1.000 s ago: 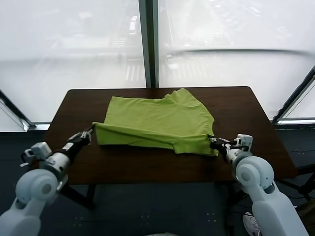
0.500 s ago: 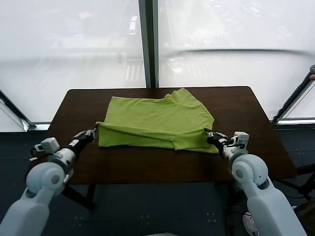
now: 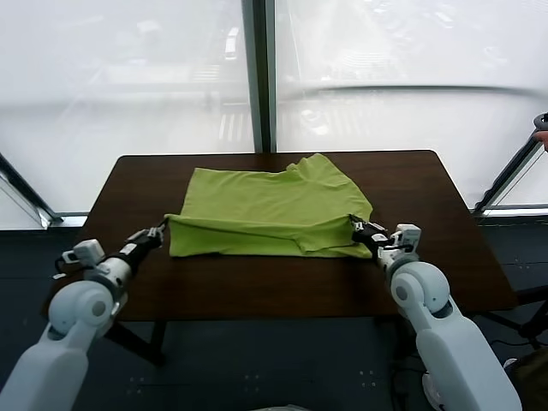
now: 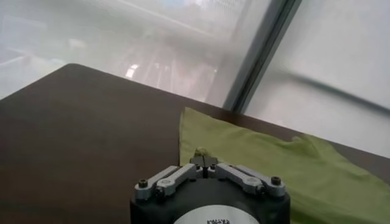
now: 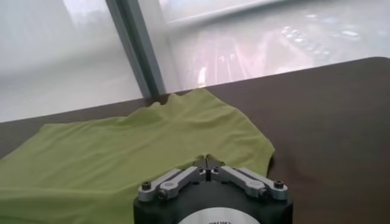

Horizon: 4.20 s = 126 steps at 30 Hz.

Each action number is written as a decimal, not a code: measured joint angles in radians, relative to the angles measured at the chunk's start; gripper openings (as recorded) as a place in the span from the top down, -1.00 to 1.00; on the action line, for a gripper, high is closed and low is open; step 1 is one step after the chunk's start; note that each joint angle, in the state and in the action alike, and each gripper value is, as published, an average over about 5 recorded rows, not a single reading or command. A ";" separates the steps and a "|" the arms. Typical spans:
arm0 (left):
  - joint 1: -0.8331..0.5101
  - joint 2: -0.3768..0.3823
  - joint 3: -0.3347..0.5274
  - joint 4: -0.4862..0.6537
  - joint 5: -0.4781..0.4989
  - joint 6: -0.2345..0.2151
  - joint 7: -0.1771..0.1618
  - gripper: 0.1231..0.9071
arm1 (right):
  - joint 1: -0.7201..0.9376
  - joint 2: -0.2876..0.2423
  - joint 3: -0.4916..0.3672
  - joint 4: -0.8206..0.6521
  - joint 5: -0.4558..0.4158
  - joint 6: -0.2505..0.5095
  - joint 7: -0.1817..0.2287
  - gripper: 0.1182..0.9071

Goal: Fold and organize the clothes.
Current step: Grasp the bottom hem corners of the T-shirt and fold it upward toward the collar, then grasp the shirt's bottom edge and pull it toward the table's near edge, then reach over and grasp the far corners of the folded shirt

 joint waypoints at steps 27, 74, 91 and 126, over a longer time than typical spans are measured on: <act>0.187 -0.063 -0.041 -0.088 0.043 0.037 0.016 -1.00 | -0.126 -0.102 0.041 0.020 0.012 -0.065 -0.037 -1.00; 0.363 -0.078 -0.085 -0.180 0.089 0.007 0.028 0.81 | -0.274 -0.339 0.145 0.218 0.372 -0.278 0.158 0.95; 0.510 -0.066 -0.156 -0.370 -0.016 0.190 -0.236 0.53 | -0.040 -0.343 0.140 0.156 0.510 -0.288 0.118 -0.74; -0.461 0.016 0.246 0.250 -0.109 0.187 -0.133 -1.00 | 0.779 0.078 -0.343 -0.734 0.108 -0.250 -0.114 -1.00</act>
